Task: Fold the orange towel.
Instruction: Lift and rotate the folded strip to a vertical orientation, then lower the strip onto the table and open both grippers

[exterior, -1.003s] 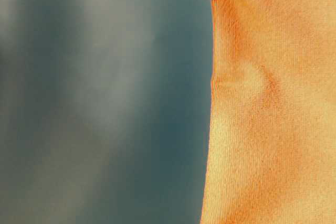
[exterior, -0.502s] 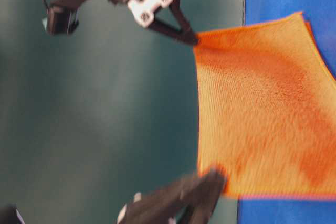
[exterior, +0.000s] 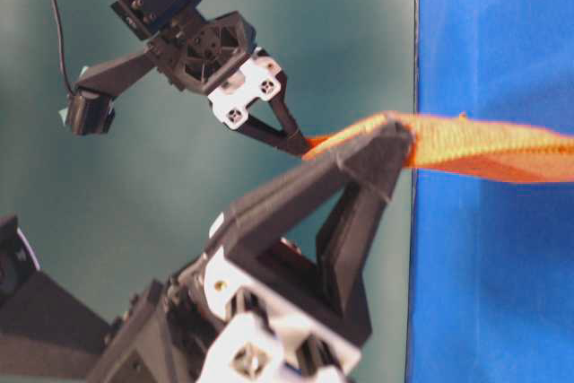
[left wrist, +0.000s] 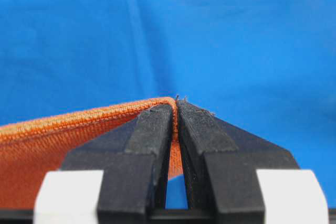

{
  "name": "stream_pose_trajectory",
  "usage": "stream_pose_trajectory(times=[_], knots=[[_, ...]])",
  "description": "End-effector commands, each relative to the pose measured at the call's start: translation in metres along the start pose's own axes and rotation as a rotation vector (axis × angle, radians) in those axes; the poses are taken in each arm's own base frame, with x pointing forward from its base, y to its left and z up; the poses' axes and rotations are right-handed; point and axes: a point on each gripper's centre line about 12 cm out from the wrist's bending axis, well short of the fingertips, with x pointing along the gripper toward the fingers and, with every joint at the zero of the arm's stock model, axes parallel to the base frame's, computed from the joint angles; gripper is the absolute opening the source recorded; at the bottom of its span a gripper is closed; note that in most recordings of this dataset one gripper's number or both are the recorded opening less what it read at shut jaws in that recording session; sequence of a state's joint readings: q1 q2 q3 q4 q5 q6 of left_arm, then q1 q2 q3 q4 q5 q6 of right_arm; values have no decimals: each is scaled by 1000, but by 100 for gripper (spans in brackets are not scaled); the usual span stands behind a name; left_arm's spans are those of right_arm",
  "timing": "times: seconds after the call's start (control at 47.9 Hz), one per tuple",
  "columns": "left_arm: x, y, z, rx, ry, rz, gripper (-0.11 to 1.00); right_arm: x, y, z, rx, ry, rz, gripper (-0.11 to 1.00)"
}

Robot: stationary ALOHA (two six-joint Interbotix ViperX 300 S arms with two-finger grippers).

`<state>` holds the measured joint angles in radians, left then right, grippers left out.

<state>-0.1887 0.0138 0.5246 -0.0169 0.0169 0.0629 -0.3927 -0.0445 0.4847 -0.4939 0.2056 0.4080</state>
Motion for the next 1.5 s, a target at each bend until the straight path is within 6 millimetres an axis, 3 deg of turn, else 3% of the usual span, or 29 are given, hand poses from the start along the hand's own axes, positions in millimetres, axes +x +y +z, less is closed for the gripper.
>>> stream_pose_trajectory(times=[0.0, 0.209, 0.502, 0.648, 0.773, 0.899, 1.149, 1.296, 1.484], knots=[[0, -16, 20, 29, -60, -31, 3, -6, -27, 13, 26, -36, -55, 1], [27, -13, 33, 43, -107, -21, 3, -20, -40, -4, 46, -8, -85, 1], [71, -9, 62, 121, -165, -2, 3, -62, -48, -41, 79, 6, -112, 1], [82, -10, 60, 111, -158, -5, 3, -68, -47, -48, 82, 12, -112, 1], [80, -12, 46, 74, -116, -14, 3, -57, -44, -53, 80, 35, -101, 1], [72, -18, 27, 58, -63, -29, 3, -31, -34, -56, 66, 38, -53, 1], [49, -29, -20, -49, 38, -50, 3, 16, -13, -41, 19, 27, 13, 1], [40, -32, -40, -95, 59, -54, 3, 28, -7, -29, 2, 16, 21, 1], [40, -31, -52, -99, 58, -51, 3, 31, -6, -33, -2, 36, 20, 1]])
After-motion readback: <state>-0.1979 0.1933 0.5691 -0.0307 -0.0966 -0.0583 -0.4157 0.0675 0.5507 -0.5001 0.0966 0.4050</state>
